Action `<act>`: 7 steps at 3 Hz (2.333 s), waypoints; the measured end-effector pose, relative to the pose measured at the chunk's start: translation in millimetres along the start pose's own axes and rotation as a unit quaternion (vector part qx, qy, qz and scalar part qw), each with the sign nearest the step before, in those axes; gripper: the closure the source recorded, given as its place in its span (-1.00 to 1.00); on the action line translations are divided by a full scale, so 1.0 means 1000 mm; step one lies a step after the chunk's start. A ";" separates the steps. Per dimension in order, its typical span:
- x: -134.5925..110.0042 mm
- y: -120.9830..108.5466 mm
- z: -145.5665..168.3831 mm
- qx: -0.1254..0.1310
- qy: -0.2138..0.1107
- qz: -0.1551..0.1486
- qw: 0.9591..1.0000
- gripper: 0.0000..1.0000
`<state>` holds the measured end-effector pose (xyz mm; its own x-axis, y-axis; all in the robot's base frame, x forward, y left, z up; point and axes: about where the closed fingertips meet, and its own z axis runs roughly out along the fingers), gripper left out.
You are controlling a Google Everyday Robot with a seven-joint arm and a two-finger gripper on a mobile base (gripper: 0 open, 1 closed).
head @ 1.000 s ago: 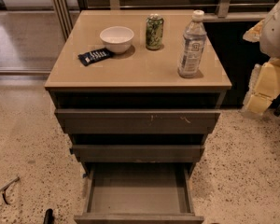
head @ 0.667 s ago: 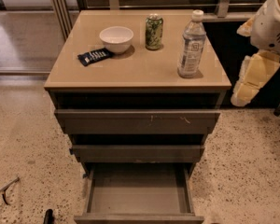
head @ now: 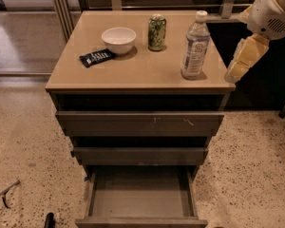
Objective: Place blue plastic bottle into bottom drawer
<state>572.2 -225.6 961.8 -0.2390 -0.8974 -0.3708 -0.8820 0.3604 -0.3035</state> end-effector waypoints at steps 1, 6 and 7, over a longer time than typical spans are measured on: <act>0.000 -0.030 0.016 0.005 -0.033 0.020 0.999 -1.00; -0.085 -0.084 0.086 -0.067 -0.231 0.056 0.969 -1.00; -0.088 -0.084 0.089 -0.069 -0.234 0.055 0.968 -0.74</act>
Offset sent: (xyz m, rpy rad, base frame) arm 0.1032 -0.0056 -0.0038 0.3568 -0.0620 -0.0185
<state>703.1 -154.7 942.0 -0.1528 -0.6298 -0.7616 -0.9154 0.3807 -0.1312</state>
